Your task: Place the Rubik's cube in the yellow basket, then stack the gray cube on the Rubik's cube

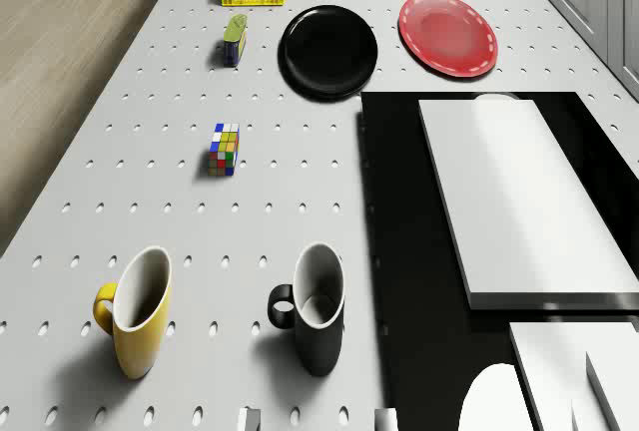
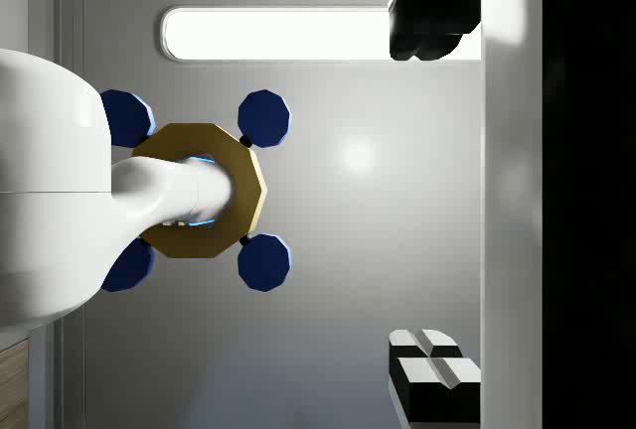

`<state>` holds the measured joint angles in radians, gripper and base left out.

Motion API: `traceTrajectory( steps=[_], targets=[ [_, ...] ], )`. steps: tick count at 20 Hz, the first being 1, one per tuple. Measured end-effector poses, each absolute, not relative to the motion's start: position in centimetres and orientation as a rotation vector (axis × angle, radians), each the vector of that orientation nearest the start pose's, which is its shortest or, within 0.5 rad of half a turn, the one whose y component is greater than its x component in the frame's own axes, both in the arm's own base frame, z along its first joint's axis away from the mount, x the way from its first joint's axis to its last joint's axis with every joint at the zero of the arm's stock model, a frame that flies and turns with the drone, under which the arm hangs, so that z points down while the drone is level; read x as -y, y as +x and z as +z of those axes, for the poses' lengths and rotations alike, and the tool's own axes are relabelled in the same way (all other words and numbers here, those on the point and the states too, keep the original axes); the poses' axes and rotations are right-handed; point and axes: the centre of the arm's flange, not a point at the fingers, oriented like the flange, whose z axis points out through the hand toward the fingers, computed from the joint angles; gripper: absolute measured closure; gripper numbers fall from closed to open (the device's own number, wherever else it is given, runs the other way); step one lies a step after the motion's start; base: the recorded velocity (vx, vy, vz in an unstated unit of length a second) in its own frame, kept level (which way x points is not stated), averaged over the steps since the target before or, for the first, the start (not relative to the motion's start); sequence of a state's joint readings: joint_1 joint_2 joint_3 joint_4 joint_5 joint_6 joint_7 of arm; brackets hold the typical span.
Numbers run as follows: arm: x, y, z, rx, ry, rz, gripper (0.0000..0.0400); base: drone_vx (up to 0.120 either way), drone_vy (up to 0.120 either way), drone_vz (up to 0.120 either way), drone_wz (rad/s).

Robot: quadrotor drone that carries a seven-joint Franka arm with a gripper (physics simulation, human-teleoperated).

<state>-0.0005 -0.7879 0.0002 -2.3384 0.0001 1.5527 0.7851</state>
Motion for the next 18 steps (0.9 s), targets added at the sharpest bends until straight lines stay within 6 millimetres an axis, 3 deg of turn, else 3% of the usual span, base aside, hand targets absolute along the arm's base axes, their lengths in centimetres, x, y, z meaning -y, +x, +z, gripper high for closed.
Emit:
traceTrajectory(
  steps=[10, 18],
  targets=[
    [0.0, 30.3, 66.4, -1.201, -2.899, -0.015, 0.0000, 0.000, 0.000, 0.000, 0.000],
    [0.0, 30.4, 68.6, -1.200, -2.897, -0.024, 0.0000, 0.000, 0.000, 0.000, 0.000]
  ],
)
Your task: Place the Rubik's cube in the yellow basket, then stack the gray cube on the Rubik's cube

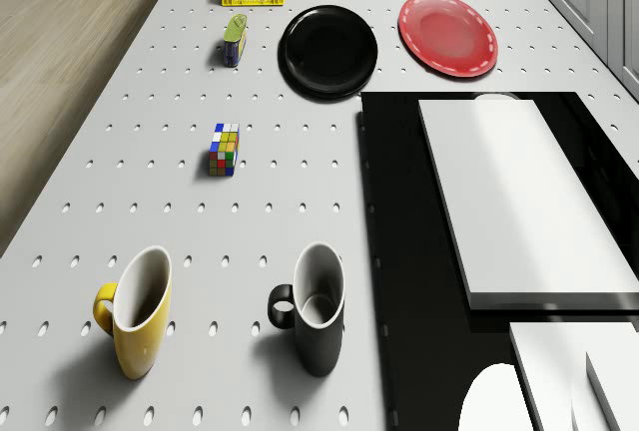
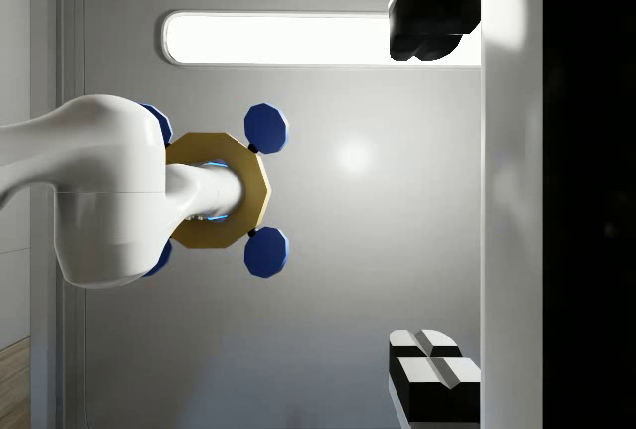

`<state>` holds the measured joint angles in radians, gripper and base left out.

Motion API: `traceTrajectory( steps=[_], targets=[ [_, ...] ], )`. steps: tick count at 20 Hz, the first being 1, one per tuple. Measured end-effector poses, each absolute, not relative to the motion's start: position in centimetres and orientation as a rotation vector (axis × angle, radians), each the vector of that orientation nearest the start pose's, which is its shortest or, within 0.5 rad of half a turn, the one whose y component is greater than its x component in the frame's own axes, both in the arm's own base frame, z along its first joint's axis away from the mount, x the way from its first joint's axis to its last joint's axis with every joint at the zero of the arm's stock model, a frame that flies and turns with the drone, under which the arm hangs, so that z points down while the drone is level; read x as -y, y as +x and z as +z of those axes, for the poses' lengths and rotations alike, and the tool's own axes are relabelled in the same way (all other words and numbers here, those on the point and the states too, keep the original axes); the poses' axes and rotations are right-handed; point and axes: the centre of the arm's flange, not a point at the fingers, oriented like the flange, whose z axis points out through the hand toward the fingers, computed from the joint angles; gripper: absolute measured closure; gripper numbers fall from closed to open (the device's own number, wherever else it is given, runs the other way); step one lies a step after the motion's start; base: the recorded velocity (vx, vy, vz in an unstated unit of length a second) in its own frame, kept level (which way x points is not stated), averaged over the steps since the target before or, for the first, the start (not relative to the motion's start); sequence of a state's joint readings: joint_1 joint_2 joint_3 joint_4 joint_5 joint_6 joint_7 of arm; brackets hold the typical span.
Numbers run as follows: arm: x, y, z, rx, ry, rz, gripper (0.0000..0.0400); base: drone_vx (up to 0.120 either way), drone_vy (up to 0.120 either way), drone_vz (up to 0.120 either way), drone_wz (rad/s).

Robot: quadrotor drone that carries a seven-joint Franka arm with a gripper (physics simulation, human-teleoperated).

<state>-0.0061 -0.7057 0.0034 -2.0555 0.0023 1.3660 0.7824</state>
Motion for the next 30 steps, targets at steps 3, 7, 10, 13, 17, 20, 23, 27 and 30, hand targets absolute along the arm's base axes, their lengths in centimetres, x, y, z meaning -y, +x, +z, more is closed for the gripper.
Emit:
traceTrajectory(
  steps=[3, 7, 10, 13, 17, 20, 23, 27, 30],
  targets=[
    [0.00, 30.42, 68.88, -1.200, -2.896, -0.027, 0.0000, 0.000, 0.000, 0.000, 0.000],
    [0.00, 30.41, 69.04, -1.199, -2.895, -0.032, 0.0000, 0.000, 0.000, 0.000, 0.000],
    [0.00, 30.39, 69.09, -1.199, -2.894, -0.035, 0.0000, 0.000, 0.000, 0.000, 0.000],
    [-0.01, 30.37, 69.11, -1.199, -2.894, -0.038, 0.0000, 0.000, 0.000, 0.000, 0.000],
    [-0.01, 30.34, 69.13, -1.198, -2.893, -0.043, 0.0000, 0.000, 0.000, 0.000, 0.000],
    [-0.02, 30.32, 69.13, -1.198, -2.893, -0.047, 0.0000, 0.000, 0.000, 0.000, 0.000],
    [-0.04, 30.30, 69.13, -1.198, -2.893, -0.051, 0.0000, 0.000, 0.000, 0.000, 0.000],
    [-0.07, 30.27, 69.13, -1.199, -2.895, -0.058, 0.0000, 0.000, 0.000, 0.000, 0.000],
    [-0.12, 30.24, 69.13, -1.201, -2.898, -0.064, 0.0000, 0.000, 0.000, 0.000, 0.000]
  ],
)
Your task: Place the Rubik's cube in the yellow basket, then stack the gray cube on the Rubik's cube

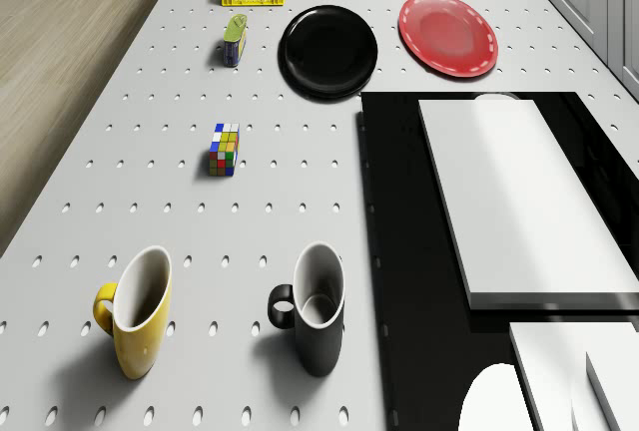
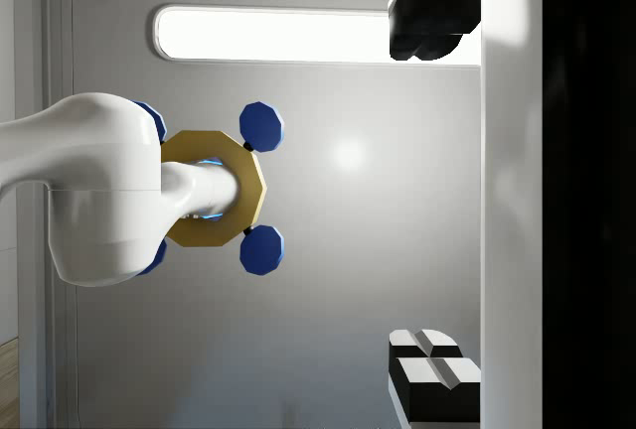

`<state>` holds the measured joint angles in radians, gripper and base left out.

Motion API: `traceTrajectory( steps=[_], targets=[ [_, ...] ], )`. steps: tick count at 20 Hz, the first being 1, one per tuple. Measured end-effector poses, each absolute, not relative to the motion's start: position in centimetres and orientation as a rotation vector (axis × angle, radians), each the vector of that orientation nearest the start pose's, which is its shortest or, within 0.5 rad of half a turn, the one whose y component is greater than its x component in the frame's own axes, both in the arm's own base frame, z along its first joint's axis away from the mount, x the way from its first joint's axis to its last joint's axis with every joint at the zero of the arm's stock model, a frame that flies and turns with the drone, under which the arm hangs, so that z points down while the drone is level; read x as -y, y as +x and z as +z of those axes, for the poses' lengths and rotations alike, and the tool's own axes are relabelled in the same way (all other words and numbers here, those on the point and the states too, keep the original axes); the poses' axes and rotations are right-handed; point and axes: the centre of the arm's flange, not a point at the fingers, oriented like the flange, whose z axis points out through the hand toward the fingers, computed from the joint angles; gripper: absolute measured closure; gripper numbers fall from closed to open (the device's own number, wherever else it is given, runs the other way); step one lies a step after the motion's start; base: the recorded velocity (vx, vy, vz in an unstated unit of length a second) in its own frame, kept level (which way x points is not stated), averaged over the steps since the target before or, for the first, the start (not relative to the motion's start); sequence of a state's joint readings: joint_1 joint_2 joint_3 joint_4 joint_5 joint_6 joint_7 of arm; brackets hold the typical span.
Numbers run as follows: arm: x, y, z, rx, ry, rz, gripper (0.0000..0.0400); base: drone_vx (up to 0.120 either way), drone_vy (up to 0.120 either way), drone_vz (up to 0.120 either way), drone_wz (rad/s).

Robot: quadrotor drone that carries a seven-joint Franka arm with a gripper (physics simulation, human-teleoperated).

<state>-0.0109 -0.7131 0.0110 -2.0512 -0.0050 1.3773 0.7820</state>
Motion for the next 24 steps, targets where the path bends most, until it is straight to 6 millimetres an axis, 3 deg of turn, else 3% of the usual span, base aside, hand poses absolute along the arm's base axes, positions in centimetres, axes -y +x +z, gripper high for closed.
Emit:
traceTrajectory(
  steps=[16, 21, 24],
  targets=[
    [-1.8, 30.1, 69.0, -1.259, -3.034, -0.193, 0.0000, 0.000, 0.000, 0.000, 0.000],
    [-4.1, 30.1, 68.2, -1.339, -3.222, -0.373, 0.0000, 0.000, 0.000, 0.000, 0.000],
    [-6.3, 30.1, 66.9, -1.423, -3.416, -0.598, 0.0000, 0.000, 0.000, 0.000, 0.000]
  ],
)
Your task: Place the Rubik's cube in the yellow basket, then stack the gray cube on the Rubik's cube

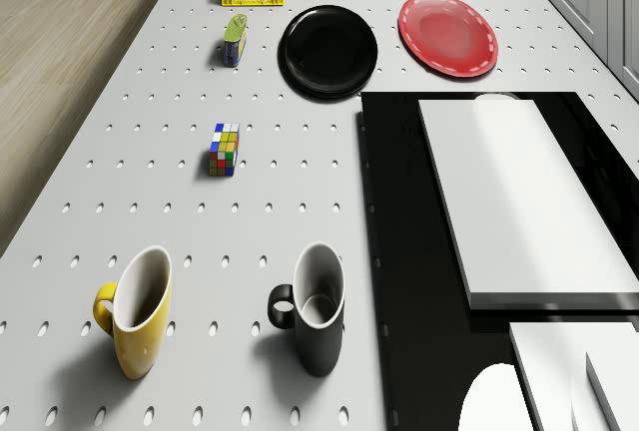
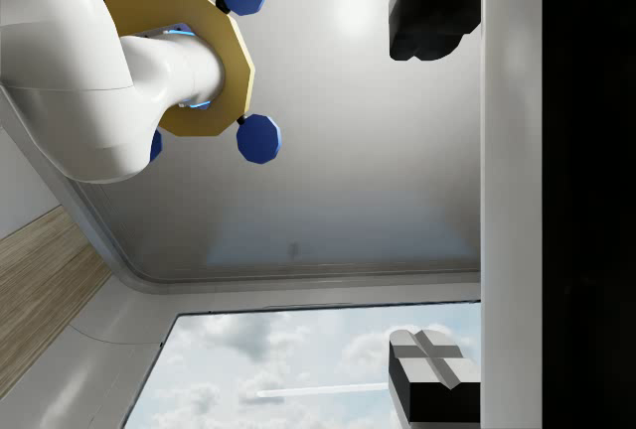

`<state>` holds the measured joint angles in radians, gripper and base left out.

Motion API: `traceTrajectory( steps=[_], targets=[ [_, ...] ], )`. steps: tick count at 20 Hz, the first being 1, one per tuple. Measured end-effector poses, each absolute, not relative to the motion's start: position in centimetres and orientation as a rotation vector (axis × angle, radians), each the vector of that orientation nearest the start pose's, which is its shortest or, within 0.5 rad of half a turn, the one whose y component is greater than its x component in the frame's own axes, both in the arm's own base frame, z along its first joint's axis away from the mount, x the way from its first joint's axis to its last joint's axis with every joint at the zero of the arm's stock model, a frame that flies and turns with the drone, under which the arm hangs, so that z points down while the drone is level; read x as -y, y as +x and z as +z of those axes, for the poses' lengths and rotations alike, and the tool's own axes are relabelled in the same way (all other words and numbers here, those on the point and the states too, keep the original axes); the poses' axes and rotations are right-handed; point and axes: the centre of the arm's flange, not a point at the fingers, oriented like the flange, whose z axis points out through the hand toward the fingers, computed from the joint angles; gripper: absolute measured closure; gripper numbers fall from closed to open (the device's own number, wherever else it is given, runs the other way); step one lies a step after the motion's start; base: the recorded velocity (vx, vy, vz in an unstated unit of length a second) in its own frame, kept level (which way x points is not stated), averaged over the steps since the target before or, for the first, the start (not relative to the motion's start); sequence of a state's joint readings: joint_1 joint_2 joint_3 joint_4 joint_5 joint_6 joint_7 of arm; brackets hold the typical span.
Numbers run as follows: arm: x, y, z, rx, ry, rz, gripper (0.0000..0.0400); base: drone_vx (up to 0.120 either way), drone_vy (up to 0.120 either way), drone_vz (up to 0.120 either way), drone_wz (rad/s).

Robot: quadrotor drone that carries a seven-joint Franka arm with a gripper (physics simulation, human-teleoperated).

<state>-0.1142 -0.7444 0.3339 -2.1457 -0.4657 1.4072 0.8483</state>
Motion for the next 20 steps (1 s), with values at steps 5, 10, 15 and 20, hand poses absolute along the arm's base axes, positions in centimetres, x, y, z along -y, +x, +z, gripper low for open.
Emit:
traceTrajectory(
  steps=[5, 10, 15, 20],
  targets=[
    [-9.7, 30.3, 60.9, 0.693, 1.650, 0.619, 0.0000, 0.000, 0.000, 0.000, 0.000],
    [-7.8, 30.6, 53.1, 0.374, 0.868, 0.752, 0.0000, 0.000, 0.000, 0.000, 0.000],
    [-3.8, 30.7, 50.0, 0.167, 0.374, 0.784, 0.0000, 0.088, 0.080, 0.000, 0.000],
    [-1.6, 30.7, 49.3, 0.071, 0.153, 0.786, 0.0000, 0.120, 0.120, 0.000, 0.000]
  ],
)
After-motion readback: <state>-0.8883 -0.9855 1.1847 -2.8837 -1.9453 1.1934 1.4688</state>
